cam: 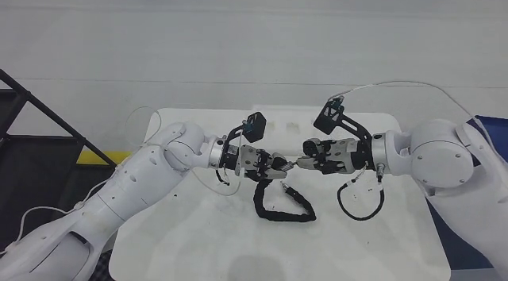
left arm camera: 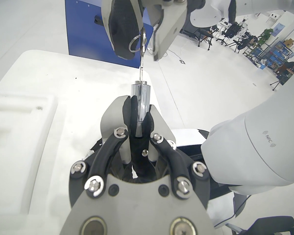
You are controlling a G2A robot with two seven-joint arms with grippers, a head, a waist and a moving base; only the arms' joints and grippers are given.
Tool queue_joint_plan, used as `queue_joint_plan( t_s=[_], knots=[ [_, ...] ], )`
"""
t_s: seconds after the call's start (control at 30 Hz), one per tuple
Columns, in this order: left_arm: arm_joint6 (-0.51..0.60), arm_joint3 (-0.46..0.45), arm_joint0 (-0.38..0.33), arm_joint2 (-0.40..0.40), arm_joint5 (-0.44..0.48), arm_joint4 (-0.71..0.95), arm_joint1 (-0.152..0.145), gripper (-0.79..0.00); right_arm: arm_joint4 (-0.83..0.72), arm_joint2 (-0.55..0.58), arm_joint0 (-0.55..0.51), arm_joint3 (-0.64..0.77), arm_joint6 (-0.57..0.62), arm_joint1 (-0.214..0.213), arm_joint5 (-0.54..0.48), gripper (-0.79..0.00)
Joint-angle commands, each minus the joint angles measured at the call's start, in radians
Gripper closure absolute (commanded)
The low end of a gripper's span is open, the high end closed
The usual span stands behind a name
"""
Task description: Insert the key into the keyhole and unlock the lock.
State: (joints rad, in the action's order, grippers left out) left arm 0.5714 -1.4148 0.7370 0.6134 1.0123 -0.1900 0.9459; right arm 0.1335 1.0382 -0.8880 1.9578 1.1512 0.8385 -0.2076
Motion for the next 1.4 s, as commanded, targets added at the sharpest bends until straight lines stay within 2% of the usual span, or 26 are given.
queue_joint_plan(
  t_s=[0.0, 0.27, 0.4, 0.57, 0.83, 1.17, 1.37],
  knots=[
    [0.000, 0.019, 0.001, 0.001, 0.000, -0.024, 0.001, 0.000, 0.012, 0.015, -0.006, 0.005, 0.001, -0.003, -0.002, -0.785],
    [-0.009, 0.077, 0.008, -0.005, -0.010, -0.100, 0.013, 0.000, 0.058, 0.099, -0.059, 0.039, -0.021, -0.021, -0.027, -0.785],
    [-0.020, 0.101, 0.009, -0.005, -0.055, -0.210, 0.022, 0.000, 0.083, 0.133, -0.093, 0.055, -0.050, -0.027, -0.053, -0.785],
    [-0.047, 0.130, 0.020, -0.019, -0.053, -0.285, 0.035, 0.000, 0.095, 0.162, -0.126, 0.061, -0.069, -0.033, -0.077, -0.785],
    [-0.031, 0.200, 0.015, -0.059, -0.085, -0.349, 0.065, 0.000, 0.097, 0.181, -0.153, 0.070, -0.075, -0.037, -0.079, -0.785],
    [0.007, 0.245, 0.012, -0.115, -0.132, -0.438, 0.103, 0.000, 0.099, 0.187, -0.168, 0.072, -0.085, -0.038, -0.086, -0.785],
    [-0.023, 0.259, 0.003, -0.137, -0.123, -0.536, 0.124, 0.000, 0.105, 0.183, -0.170, 0.068, -0.091, -0.037, -0.096, -0.785]
  ],
)
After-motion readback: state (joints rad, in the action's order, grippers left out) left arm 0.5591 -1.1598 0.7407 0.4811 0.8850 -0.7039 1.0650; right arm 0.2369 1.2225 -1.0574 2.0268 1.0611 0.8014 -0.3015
